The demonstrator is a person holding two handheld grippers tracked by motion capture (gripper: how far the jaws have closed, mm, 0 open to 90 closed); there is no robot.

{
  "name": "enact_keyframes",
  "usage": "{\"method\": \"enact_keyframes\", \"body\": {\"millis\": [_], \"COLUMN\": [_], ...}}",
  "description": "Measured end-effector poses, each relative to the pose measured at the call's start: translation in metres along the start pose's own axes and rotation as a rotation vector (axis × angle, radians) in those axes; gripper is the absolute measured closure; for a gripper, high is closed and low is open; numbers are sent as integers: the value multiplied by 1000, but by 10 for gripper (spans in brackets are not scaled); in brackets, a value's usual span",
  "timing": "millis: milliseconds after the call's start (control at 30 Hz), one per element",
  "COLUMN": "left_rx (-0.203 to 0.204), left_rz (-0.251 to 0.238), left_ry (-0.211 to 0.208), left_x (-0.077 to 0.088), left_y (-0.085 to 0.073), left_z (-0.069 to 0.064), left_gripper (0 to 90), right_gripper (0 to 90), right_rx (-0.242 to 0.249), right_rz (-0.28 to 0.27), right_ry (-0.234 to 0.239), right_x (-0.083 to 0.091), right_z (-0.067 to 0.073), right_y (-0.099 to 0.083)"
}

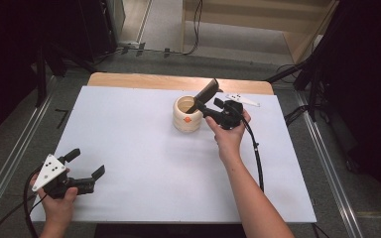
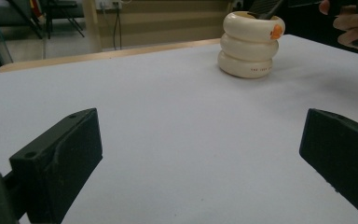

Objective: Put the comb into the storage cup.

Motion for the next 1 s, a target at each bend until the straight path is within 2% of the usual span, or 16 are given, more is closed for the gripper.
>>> {"method": "enact_keyframes", "body": {"millis": [67, 133, 167, 200, 267, 300, 433, 533, 700, 867, 1000], "left_rx": [6, 12, 14, 14, 12, 13, 12, 13, 12, 14, 15], "left_rz": [-5, -10, -12, -13, -13, -12, -14, -15, -17, -17, -15], "left_ry": [0, -2, -2, -3, -5, -4, -5, -5, -5, -4, -5], "left_x": [0, 1, 1, 1, 1, 1, 1, 1, 1, 1, 0], "left_y": [1, 2, 3, 3, 3, 3, 3, 4, 4, 4, 4], "left_z": [0, 0, 0, 0, 0, 0, 0, -1, -2, -1, -2], "left_gripper": [0, 0, 0, 0, 0, 0, 0, 0, 0, 0, 0], "right_gripper": [63, 0, 0, 0, 0, 0, 0, 0, 0, 0, 0], "right_rx": [5, 31, 39, 62, 74, 80, 94, 121, 127, 155, 178], "right_rz": [0, 0, 1, 8, 5, -1, -20, -25, -31, -26, -29], "right_ry": [16, 37, 46, 38, 35, 56, 69, 81, 85, 100, 94], "right_x": [2, 6, 8, 12, 15, 18, 29, 40, 51, 62, 71], "right_z": [1, 4, 5, 6, 7, 9, 9, 9, 8, 5, 1], "right_y": [0, 2, 2, 3, 5, 6, 12, 13, 13, 11, 11]}}
Point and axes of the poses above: each handheld gripper's, and its own axes: x roughly backward along the jaws, y roughly out of its top, z roughly to its left, the point moved 8 cm from there along -x, roughly forward along the jaws, and after that the axes turned 14 degrees about -z, right-handed, at the moved point
